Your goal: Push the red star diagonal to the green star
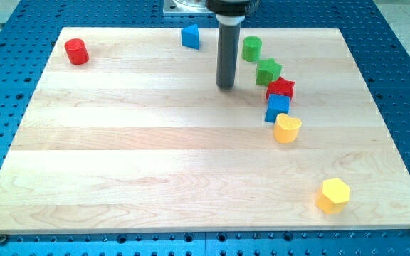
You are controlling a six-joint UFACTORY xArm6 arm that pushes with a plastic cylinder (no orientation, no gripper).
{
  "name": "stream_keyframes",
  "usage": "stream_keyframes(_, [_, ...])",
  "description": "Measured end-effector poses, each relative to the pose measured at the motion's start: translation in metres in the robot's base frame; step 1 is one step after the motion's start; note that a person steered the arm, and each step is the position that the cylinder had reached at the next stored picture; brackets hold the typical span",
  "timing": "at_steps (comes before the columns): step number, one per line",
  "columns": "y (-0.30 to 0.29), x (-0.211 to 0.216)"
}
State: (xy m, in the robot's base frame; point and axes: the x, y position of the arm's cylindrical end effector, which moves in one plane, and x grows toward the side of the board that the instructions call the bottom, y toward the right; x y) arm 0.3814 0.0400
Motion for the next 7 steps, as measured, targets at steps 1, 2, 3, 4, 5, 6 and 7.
stream_keyframes(1, [0.034,0.020])
stream_keyframes(2, [0.096,0.006])
stream_keyframes(3, [0.111,0.022])
stream_keyframes(4, [0.123,0.028])
stream_keyframes(5, [0.135,0.023])
stream_keyframes(6, [0.170,0.016])
stream_keyframes(7, [0.198,0.017])
